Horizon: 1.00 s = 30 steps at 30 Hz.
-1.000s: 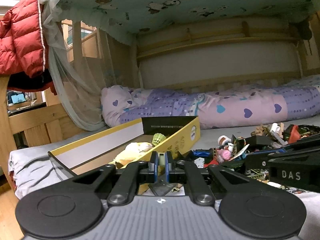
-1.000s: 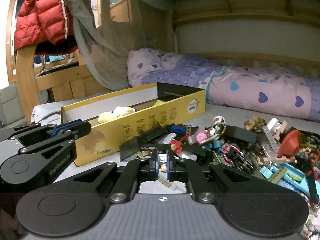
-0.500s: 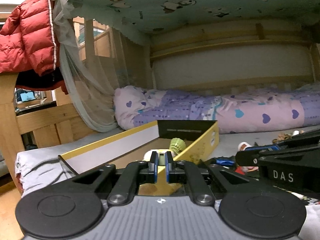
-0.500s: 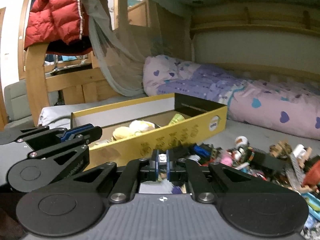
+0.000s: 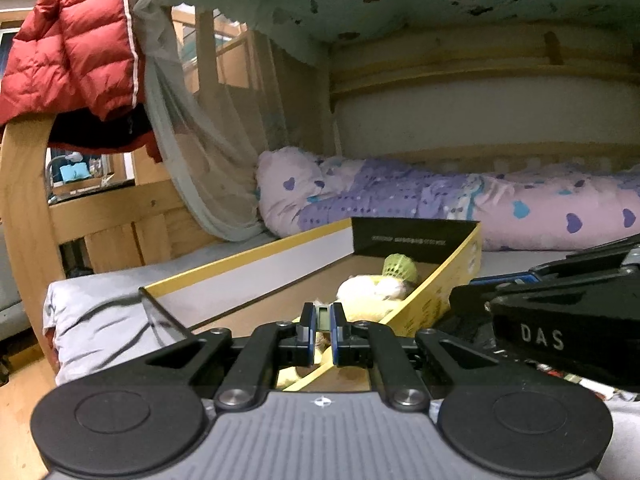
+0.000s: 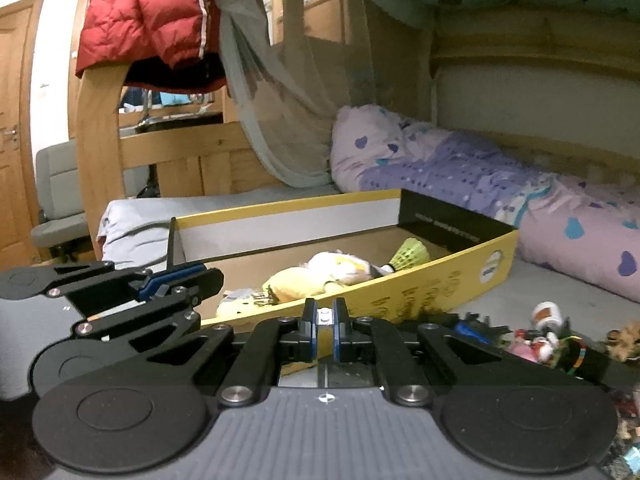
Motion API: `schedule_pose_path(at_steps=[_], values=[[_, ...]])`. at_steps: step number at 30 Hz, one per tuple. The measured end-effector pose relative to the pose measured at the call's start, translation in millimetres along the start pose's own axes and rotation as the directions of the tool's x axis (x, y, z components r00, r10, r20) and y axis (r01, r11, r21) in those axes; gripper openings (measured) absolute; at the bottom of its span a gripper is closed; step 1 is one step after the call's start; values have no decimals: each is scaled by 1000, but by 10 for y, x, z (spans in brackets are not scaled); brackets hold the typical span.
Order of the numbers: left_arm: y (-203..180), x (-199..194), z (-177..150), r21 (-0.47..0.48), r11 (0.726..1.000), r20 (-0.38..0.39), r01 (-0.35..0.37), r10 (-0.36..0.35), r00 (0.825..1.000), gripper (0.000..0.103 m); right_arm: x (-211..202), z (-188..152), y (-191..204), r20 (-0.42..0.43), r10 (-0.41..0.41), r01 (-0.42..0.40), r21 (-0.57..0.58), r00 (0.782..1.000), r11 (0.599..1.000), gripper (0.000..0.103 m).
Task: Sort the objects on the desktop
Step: 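Open both grippers above the yellow box to drop the pieces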
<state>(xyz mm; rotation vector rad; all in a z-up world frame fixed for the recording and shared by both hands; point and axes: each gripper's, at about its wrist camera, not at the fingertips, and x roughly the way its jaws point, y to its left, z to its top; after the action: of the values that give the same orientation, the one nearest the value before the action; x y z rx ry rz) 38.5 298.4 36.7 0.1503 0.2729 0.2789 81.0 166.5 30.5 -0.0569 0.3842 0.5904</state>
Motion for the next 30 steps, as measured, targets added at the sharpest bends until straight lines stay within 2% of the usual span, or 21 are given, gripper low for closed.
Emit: schedule_pose_path(at_steps=[12,19,21,22,24,30], values=[[185,302,-77,3,1000,-38,-14,14,999,7,439,47,94,-27,49,-47,58,998,997,9],[291,403,-144,-66,997,-58,-41,37,998,8,603,92,192,-25,73,-72,40,997,997,9],[325,395,-171,-87,995,-68,-50,45,997,15,649,111,222,-26,86,-85,34,996,996,9],[338,384,-181,-98,993,-78,-58,51,996,32,671,123,237,-27,93,-92,33,995,995,9],[362,344,-187,-106,992,-88,-73,63,994,53,718,144,273,-23,112,-112,22,993,993,9],[363,156,-202,-87,993,-49,-85,80,996,57,893,147,368,-40,146,-146,-11,989,989,9]])
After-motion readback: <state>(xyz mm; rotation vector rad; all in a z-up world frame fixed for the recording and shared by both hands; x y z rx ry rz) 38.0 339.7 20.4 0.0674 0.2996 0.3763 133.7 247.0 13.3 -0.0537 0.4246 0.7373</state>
